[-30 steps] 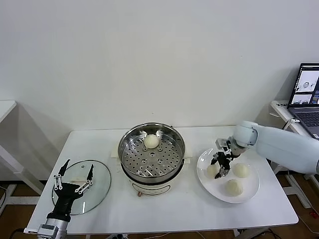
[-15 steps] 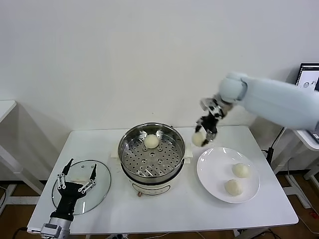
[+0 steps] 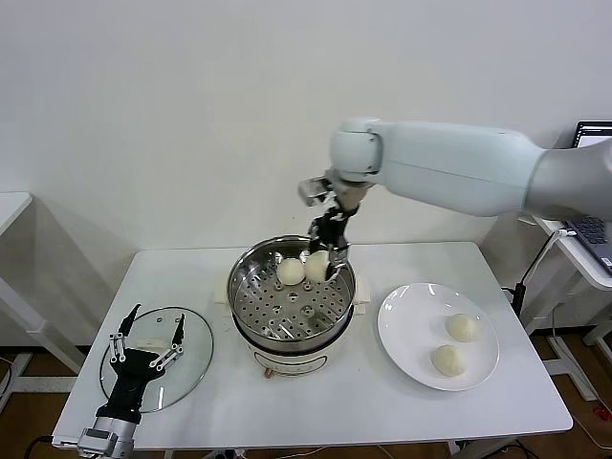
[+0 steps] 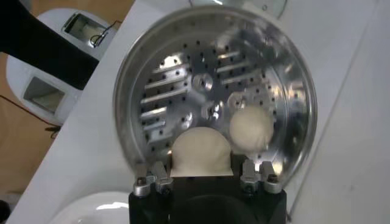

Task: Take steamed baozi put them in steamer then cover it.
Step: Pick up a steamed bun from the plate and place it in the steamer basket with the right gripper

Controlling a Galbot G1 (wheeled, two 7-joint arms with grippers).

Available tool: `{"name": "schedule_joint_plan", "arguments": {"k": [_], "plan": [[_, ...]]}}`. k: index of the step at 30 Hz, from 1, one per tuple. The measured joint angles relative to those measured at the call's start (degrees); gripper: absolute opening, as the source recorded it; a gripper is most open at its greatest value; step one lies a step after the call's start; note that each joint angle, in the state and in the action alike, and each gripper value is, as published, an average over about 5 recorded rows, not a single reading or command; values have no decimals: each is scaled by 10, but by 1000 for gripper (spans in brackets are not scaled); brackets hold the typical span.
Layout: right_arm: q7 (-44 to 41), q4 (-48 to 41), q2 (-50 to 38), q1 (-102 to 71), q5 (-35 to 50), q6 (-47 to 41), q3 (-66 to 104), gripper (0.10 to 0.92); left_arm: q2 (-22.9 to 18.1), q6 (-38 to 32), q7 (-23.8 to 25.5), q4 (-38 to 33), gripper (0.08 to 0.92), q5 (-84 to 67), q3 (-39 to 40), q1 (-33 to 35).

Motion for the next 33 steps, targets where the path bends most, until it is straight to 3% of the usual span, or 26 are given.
{"name": "schedule_joint_plan", "arguments": {"k": [27, 33], "plan": [[90, -64, 116, -90, 15, -20, -10, 646, 0, -6, 0, 10, 823, 0, -3, -6], [98, -67, 118, -100, 12, -20, -6, 728, -1, -6, 0, 10, 823, 0, -5, -6]]}}
